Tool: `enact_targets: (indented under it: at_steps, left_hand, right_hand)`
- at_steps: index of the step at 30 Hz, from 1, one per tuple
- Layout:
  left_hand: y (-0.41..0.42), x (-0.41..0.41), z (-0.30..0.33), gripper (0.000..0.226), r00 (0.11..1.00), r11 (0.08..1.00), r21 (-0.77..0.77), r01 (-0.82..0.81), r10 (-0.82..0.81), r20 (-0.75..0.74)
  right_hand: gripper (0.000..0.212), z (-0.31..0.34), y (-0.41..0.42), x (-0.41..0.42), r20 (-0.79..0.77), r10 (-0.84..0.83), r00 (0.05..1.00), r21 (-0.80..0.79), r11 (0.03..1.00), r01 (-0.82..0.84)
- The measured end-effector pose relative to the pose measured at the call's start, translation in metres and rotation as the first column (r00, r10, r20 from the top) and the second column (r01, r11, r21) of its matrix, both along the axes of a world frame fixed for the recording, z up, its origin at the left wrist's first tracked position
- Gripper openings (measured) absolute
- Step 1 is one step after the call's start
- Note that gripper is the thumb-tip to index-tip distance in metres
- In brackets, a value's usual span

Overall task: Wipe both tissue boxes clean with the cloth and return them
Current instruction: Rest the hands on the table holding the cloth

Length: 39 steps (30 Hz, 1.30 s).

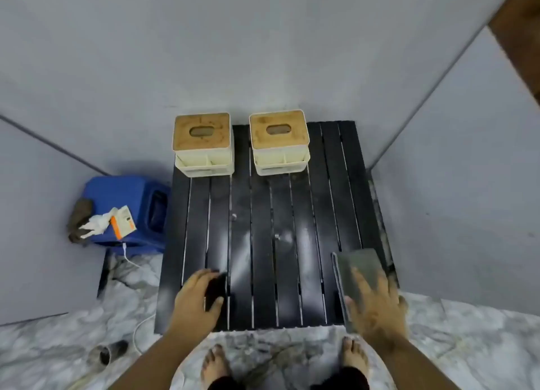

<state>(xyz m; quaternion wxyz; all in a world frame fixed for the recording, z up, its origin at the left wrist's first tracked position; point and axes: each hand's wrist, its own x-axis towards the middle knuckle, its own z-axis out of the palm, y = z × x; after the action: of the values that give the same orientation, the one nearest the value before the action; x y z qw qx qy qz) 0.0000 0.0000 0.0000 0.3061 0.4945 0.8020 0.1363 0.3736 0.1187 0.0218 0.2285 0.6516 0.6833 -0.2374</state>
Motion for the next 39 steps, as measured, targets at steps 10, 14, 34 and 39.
enact_targets:
  at_steps: [10, 14, 34, 39]
  left_hand:
    - [0.025, -0.006, -0.068, 0.077, 0.901, 0.965, 0.053, 0.257, -0.220, -0.373]
    - [0.026, -0.002, -0.083, 0.075, 0.910, 0.959, 0.109, 0.262, -0.208, -0.358]
    - [0.020, -0.003, -0.101, 0.075, 0.863, 0.930, 0.224, 0.290, -0.154, -0.481]
    - [0.022, 0.000, -0.096, 0.085, 0.884, 0.946, 0.211, 0.246, -0.129, -0.449]
  right_hand:
    - [0.059, -0.097, 0.000, 0.011, -0.006, 0.151, 0.988, 0.225, 0.963, -0.146]
    - [0.059, -0.107, 0.019, -0.001, -0.033, 0.224, 0.974, 0.318, 0.926, -0.202]
    - [0.064, -0.124, 0.045, 0.001, -0.216, 0.288, 0.933, 0.450, 0.877, -0.167]
    - [0.071, -0.123, 0.041, 0.010, -0.238, 0.300, 0.924, 0.446, 0.878, -0.171]
